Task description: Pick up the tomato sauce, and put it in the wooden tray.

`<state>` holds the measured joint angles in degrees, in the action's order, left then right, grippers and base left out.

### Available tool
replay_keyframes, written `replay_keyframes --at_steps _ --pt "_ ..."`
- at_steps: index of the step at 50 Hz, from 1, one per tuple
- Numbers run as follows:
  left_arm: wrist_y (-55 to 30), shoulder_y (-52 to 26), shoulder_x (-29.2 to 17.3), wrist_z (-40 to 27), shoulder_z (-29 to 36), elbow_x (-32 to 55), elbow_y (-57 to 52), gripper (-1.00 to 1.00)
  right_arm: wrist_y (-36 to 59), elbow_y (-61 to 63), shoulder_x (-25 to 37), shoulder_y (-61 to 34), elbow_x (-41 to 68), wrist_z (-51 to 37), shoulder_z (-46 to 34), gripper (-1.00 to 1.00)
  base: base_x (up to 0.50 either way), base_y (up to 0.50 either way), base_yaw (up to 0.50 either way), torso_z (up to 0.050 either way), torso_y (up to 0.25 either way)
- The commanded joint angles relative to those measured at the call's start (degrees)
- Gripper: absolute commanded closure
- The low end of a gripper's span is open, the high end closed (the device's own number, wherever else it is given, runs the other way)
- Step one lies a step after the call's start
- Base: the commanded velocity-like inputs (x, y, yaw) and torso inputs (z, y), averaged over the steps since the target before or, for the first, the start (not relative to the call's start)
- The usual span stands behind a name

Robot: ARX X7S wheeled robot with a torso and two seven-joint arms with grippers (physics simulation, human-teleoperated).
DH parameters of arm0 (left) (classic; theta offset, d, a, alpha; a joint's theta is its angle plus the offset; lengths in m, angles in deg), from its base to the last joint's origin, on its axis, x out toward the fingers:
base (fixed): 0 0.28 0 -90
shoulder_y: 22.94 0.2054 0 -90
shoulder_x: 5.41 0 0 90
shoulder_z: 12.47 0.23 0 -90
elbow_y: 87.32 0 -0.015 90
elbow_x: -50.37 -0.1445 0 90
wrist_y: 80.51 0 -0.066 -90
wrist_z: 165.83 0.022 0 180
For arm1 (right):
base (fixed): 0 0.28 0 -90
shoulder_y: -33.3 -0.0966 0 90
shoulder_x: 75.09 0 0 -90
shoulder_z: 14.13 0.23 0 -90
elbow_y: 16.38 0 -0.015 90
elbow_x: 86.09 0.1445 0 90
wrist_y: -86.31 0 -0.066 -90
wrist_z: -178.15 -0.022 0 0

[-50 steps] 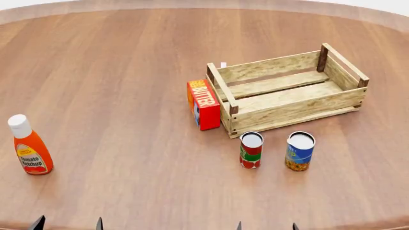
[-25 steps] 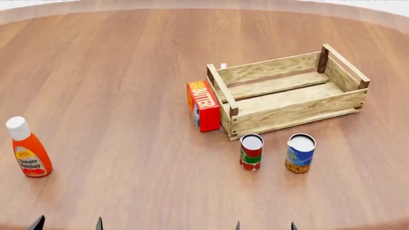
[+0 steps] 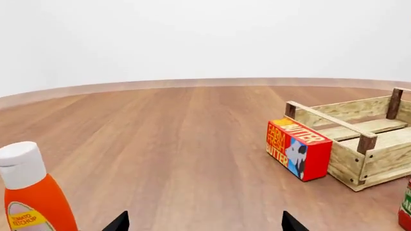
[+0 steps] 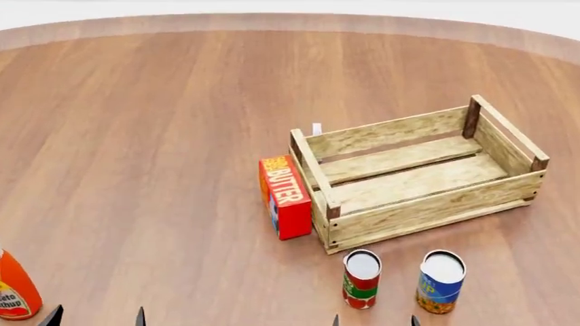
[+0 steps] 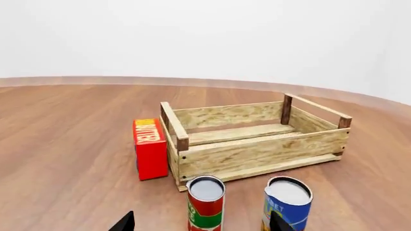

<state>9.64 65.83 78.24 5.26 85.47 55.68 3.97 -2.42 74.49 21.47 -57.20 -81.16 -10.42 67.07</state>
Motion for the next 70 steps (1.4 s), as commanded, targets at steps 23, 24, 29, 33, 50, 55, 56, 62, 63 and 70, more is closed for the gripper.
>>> replay_keyframes --at_steps 23,24,29,33,50,55,56,62,63,70 --pt "0.1 -0.2 -1.4 -1.8 1.8 1.4 -0.1 -1.00 -0.5 -0.2 1.5 -0.2 1.0 -1.4 -2.2 -1.00 0.42 0.00 0.00 0.000 0.000" --pt "-0.1 -0.1 -1.5 -1.9 1.9 1.4 -0.3 -1.00 -0.5 0.0 1.6 -0.1 1.0 -1.5 -2.2 -1.00 0.42 0.00 0.00 0.000 0.000" --pt "-0.1 0.0 -1.7 -2.2 2.1 1.5 -0.6 -1.00 -0.5 0.2 1.8 0.1 1.1 -1.7 -2.5 -1.00 0.42 0.00 0.00 0.000 0.000" --pt "0.1 0.0 -1.8 -2.3 2.2 1.7 -0.6 -1.00 -0.5 0.4 2.0 0.2 1.2 -1.9 -2.7 -1.00 0.42 0.00 0.00 0.000 0.000" --pt "0.5 -0.4 -2.3 -2.9 2.9 2.2 0.2 -1.00 -0.5 0.3 2.5 -0.1 1.7 -2.5 -3.2 -1.00 0.42 0.00 0.00 0.000 0.001" --pt "0.4 -0.4 -2.5 -3.1 3.1 2.3 0.0 -1.00 -0.2 -0.1 2.4 -0.4 1.6 -3.1 -3.3 -1.00 0.40 0.00 0.00 0.000 0.000" --pt "0.4 -0.4 -2.5 -3.1 3.2 2.4 0.0 -1.00 -0.2 -0.4 2.3 -0.6 1.5 -3.6 -3.1 -1.00 0.29 0.00 0.00 0.000 0.000" --pt "0.5 -0.5 -2.6 -3.3 3.4 2.6 0.1 -1.00 0.4 -0.8 2.2 -1.0 1.3 -5.1 -2.8 -1.00 0.08 0.00 0.00 0.000 0.000" --pt "0.5 -0.5 -2.7 -3.4 3.4 2.6 0.1 -1.00 0.4 -0.9 2.2 -1.1 1.2 -5.2 -2.8 -1.00 0.00 0.00 0.00 0.000 0.000" --pt "0.7 -0.6 -2.9 -3.6 3.6 2.8 0.3 -1.00 0.2 -0.9 2.4 -1.0 1.2 -5.5 -3.2 -1.00 0.00 0.00 0.00 0.000 0.000"
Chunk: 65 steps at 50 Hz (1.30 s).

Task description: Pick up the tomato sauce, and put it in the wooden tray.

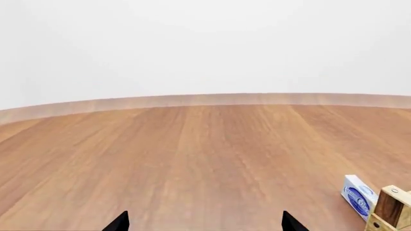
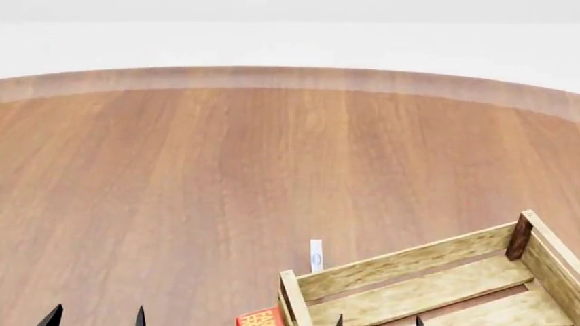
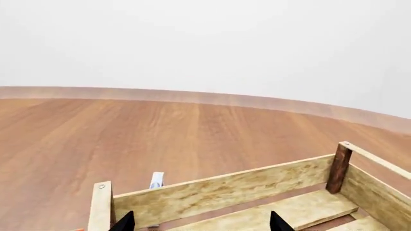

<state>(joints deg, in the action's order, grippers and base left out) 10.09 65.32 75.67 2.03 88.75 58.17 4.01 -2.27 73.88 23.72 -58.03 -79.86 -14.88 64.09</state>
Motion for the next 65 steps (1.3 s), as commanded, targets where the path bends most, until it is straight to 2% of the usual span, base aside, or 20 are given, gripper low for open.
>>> replay_keyframes --at_steps 1,13,32,43,52,60,65 --pt "0.2 -0.1 -0.3 -0.3 0.4 0.4 0.3 -1.00 0.1 -0.4 0.1 -0.2 -0.1 -1.2 -0.3 -1.00 0.00 0.00 0.00 0.000 0.000" --pt "0.7 -0.4 -0.6 -0.5 0.8 0.8 0.9 -1.00 0.5 2.2 0.4 1.2 -2.3 -4.1 -0.9 -1.00 0.00 0.00 0.00 0.000 0.000" --pt "0.8 -0.3 -1.2 -1.1 1.3 1.5 0.6 -1.00 -2.8 18.8 5.6 16.9 -5.6 -7.1 -2.0 -1.00 0.00 0.00 0.00 0.000 0.000" --pt "1.1 -0.5 -1.3 -1.4 1.6 1.8 1.0 -1.00 -12.7 23.4 7.6 29.7 -6.4 -11.5 0.4 -1.00 0.00 0.00 0.00 0.000 0.000" --pt "0.8 -0.3 -1.6 -1.7 1.8 2.1 0.6 -1.00 -17.8 21.4 7.9 34.6 -8.3 -13.5 0.6 -1.00 0.00 0.00 0.00 0.000 0.000" --pt "1.0 -0.2 -1.8 -2.0 2.0 2.2 0.5 -1.00 -31.5 22.9 7.7 44.6 -13.6 -19.3 2.8 -1.00 0.00 0.00 0.00 0.000 0.000" --pt "0.5 -0.2 -1.9 -2.2 2.2 2.3 -0.1 -1.00 -31.4 22.7 8.3 45.9 -14.2 -20.2 3.1 -1.00 0.00 0.00 0.00 0.000 0.000"
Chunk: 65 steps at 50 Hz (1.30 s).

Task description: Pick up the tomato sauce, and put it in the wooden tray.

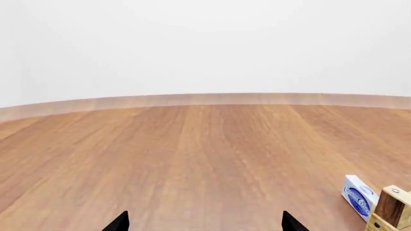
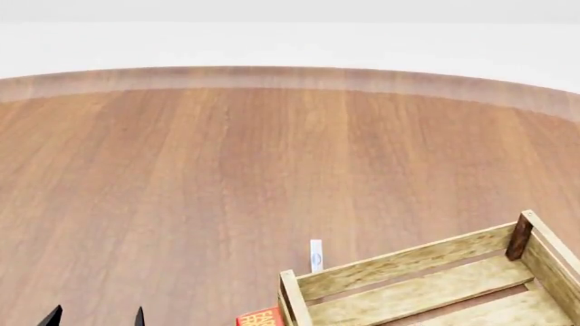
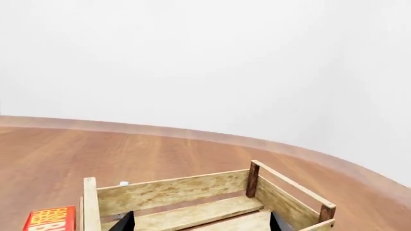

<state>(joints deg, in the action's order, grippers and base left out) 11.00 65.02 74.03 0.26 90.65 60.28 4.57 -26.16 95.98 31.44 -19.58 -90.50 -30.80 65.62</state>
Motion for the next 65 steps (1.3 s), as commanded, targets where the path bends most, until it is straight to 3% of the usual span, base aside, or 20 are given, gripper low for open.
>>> replay_keyframes --at_steps 1,9,18,65 --pt "-0.4 0.1 -0.3 -0.5 0.4 0.2 -0.7 -1.00 -7.5 0.7 0.9 7.7 -3.9 -4.8 1.3 -1.00 0.00 0.00 0.00 0.000 0.000" --pt "0.4 -0.1 -0.4 -0.5 0.5 0.4 0.2 -1.00 -7.8 0.7 8.2 7.7 -4.9 -13.9 -5.8 -1.00 0.00 0.00 0.00 0.000 0.000" --pt "0.1 0.0 -0.6 -0.9 0.7 0.6 -0.2 -1.00 -10.3 -1.6 11.5 7.0 -3.9 -18.1 -9.7 -1.00 0.00 0.00 0.00 0.000 0.000" --pt "0.2 -0.3 -1.5 -2.2 2.0 1.3 -0.2 -1.00 -11.1 -13.1 10.3 0.8 1.6 -19.1 -15.7 -1.00 0.00 0.00 0.00 0.000 0.000"
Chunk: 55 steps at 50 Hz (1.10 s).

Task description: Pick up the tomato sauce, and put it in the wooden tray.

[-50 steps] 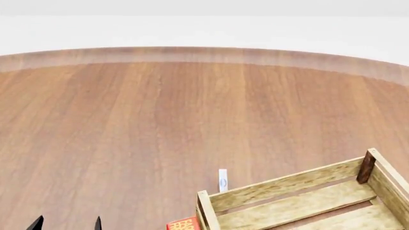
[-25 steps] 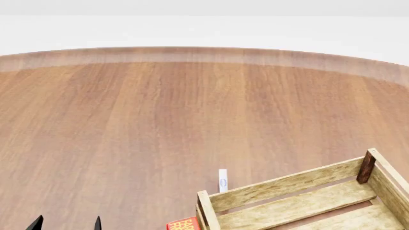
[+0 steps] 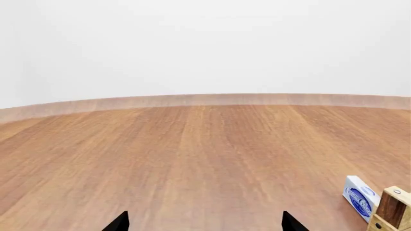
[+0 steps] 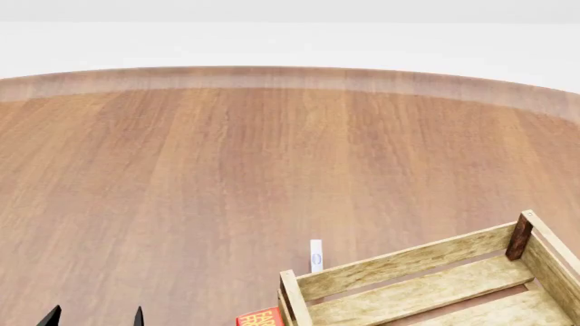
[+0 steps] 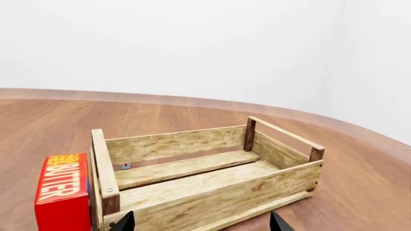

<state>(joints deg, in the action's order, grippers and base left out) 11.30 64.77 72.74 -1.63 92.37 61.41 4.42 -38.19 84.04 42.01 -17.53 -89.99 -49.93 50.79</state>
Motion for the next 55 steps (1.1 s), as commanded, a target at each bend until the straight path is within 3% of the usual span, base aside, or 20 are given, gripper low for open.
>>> replay_keyframes --at_steps 1,55 --pt "-0.1 -0.1 -0.2 -0.3 0.3 0.1 -0.1 -1.00 0.9 -1.1 -0.2 -1.2 1.0 0.0 -0.9 -1.00 0.00 0.00 0.00 0.000 0.000" --pt "0.3 -0.6 -1.1 -1.4 1.5 1.1 0.4 -1.00 2.3 -7.8 -1.1 -6.1 6.2 2.5 -4.2 -1.00 0.00 0.00 0.00 0.000 0.000"
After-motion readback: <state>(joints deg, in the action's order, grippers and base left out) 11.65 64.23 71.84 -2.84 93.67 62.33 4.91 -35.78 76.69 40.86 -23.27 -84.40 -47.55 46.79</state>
